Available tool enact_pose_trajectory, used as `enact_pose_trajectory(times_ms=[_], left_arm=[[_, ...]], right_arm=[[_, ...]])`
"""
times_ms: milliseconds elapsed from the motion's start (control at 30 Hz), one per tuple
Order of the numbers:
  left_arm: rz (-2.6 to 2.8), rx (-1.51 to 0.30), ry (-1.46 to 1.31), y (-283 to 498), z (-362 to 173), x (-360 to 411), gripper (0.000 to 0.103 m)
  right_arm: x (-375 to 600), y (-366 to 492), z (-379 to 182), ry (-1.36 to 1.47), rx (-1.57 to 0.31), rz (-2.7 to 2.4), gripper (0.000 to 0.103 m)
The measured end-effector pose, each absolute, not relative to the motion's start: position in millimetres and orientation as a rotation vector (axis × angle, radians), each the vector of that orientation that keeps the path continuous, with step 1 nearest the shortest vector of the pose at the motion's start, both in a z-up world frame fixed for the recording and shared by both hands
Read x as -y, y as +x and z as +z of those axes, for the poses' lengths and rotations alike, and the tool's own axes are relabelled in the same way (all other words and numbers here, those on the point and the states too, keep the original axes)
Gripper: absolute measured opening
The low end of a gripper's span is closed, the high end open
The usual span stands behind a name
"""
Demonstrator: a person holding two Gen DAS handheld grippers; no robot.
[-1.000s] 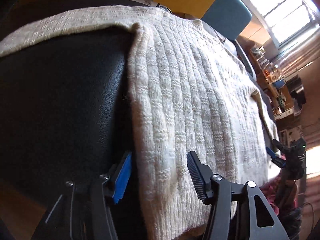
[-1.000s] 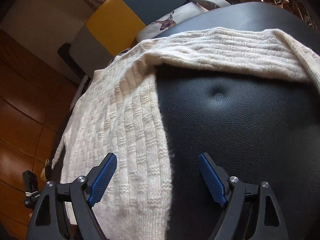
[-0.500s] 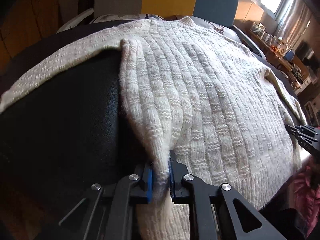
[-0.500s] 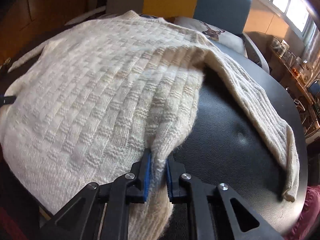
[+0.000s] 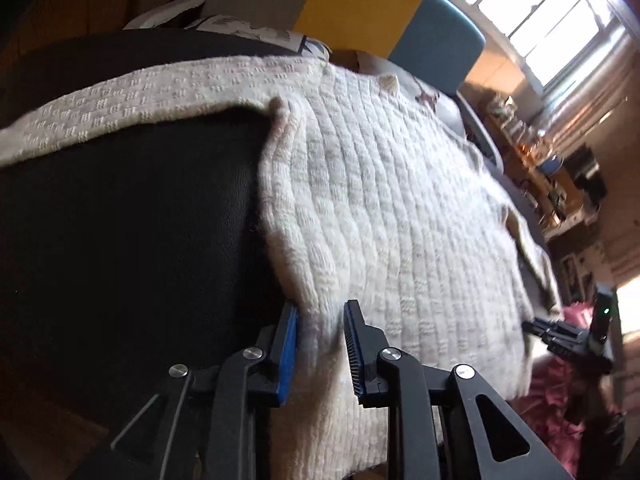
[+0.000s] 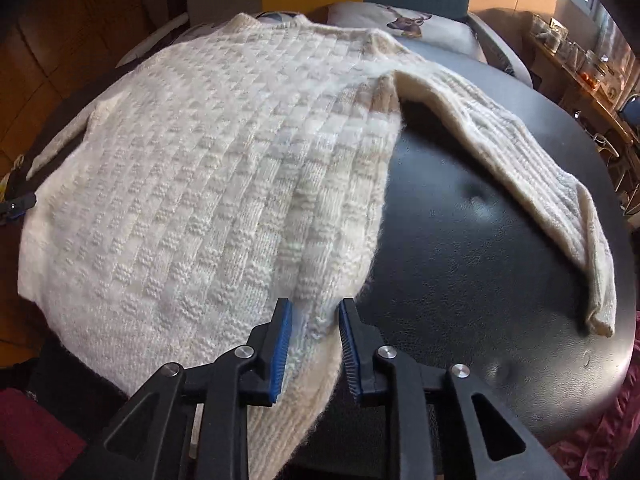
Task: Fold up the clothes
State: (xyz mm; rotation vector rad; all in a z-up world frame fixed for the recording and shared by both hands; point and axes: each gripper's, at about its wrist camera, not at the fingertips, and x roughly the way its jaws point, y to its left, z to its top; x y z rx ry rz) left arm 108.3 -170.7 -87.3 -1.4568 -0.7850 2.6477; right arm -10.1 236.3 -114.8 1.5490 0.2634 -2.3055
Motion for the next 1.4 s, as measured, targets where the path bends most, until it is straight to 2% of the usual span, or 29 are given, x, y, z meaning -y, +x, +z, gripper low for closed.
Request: enact_pose_trajectory(times_ms=[133, 233, 300, 333, 467, 600, 767, 867, 1100, 1300, 1400], left_arm=[[2.680, 0.798, -1.327, 92, -72, 172, 0.037], [2.665, 0.733, -1.371, 73, -81, 159, 0.040], [2.644, 0.690, -1.429, 63, -94, 150, 0.040], [2.632, 0.668, -1.457, 58, -101, 146, 0.040], [2.593, 0.614, -1.531, 64, -125, 136, 0.040], [2.619, 0.573, -1.486, 62, -117, 136, 0.040], [2.637, 0.556, -1.446, 41, -98, 137, 0.040], [2.648, 0.545, -1.422, 28, -87, 138, 0.041], [2.644, 0.421, -1.287, -73, -53, 120, 0.047], [2.505, 0.221, -1.266, -175, -60, 46, 0.049], [2.461, 0.170, -1.294, -221, -78, 18, 0.048]], right_arm=[[-223, -23, -79, 1.341, -0.220, -2.416, 0.028], [-203, -45, -75, 1.277, -0.080, -2.358, 0.037], [-184, -54, -83, 1.277, -0.084, -2.309, 0.047], [-176, -56, -93, 1.309, -0.120, -2.296, 0.047], [-177, -48, -136, 1.447, -0.343, -2.285, 0.048], [-205, -44, -137, 1.456, -0.233, -2.307, 0.048], [-197, -49, -131, 1.487, -0.276, -2.265, 0.051], [-200, -67, -112, 1.422, -0.163, -2.272, 0.050], [-219, -153, -61, 1.204, 0.136, -2.396, 0.051], [-229, -255, -80, 1.293, 0.186, -2.351, 0.051], [-211, -283, -90, 1.291, 0.144, -2.250, 0.051]])
